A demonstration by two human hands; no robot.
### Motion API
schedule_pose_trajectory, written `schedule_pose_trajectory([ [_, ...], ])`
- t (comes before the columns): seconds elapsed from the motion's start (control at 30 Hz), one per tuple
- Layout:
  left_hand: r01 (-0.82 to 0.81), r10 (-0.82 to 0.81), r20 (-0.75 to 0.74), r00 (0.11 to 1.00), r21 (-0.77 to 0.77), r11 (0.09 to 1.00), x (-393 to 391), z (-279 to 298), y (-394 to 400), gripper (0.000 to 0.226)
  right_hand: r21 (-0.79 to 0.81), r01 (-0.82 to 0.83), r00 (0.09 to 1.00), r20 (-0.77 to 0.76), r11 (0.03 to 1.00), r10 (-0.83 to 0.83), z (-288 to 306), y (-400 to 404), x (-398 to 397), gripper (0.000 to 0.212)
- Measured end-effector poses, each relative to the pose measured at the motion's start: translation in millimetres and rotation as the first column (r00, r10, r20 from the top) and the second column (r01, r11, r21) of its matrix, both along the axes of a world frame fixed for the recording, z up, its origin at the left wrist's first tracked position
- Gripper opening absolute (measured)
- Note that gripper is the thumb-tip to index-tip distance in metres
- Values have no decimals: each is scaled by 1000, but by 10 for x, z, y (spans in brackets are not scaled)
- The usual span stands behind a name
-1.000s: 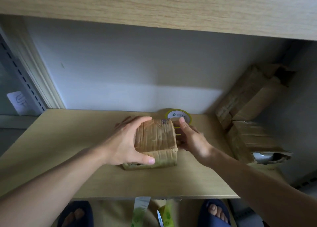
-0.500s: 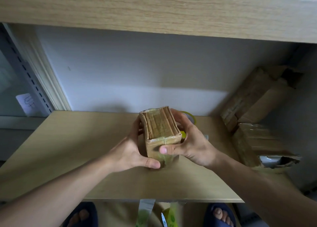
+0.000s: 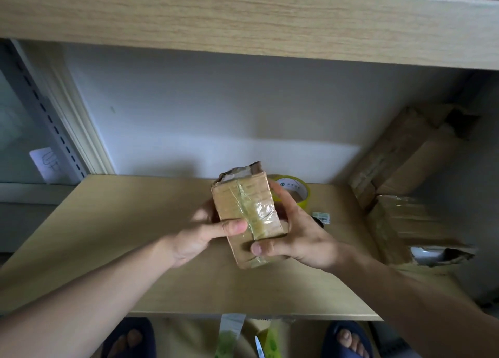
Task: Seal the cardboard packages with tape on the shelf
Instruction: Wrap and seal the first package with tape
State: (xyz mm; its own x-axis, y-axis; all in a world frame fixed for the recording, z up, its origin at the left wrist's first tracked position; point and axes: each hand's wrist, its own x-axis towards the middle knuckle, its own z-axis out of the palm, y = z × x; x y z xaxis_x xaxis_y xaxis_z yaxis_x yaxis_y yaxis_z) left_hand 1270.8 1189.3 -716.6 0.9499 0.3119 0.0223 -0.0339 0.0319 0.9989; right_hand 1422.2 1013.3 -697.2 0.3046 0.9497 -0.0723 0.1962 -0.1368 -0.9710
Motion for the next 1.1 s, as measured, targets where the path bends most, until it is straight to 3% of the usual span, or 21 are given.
schedule_pose_trajectory([
  [0.07, -5, 3, -16, 1000, -99, 995, -13, 4, 1, 75, 10, 52, 998, 26, 999, -53, -5, 59, 6, 101],
  [0.2, -90, 90, -5, 996, -128, 988, 38, 43, -44, 105, -3, 182, 969, 171, 983, -178, -100, 174, -34, 133],
  [0.3, -167, 173, 47, 984, -107, 980, 65, 13, -71, 137, 13, 191, 962, 197, 982, -190, -151, 183, -57, 133],
  [0.5, -146, 150, 18, 989, -135, 980, 41, 19, -66, 112, 42, 268, 930, 248, 963, -270, -131, 258, -68, 140],
  [0.8, -224, 218, -52, 975, -180, 958, 30, 48, 1, 135, 60, 248, 937, 239, 967, -255, -56, 161, -42, 135],
  [0.87, -309, 306, -52, 950, -264, 914, 34, 60, 44, 127, 64, 221, 945, 232, 973, -230, -58, 120, -30, 136],
  [0.93, -393, 395, -50, 917, -277, 877, 31, 57, 88, 105, 78, 214, 938, 262, 974, -227, -94, 95, -4, 139],
  [1.03, -482, 477, -73, 876, -76, 873, 72, 23, 62, 55, 60, 199, 917, 340, 978, -207, -129, 93, -27, 132],
  [1.1, -503, 498, -116, 859, -16, 864, 74, -40, 41, 45, 73, 216, 882, 412, 974, -227, -156, 121, -59, 121],
])
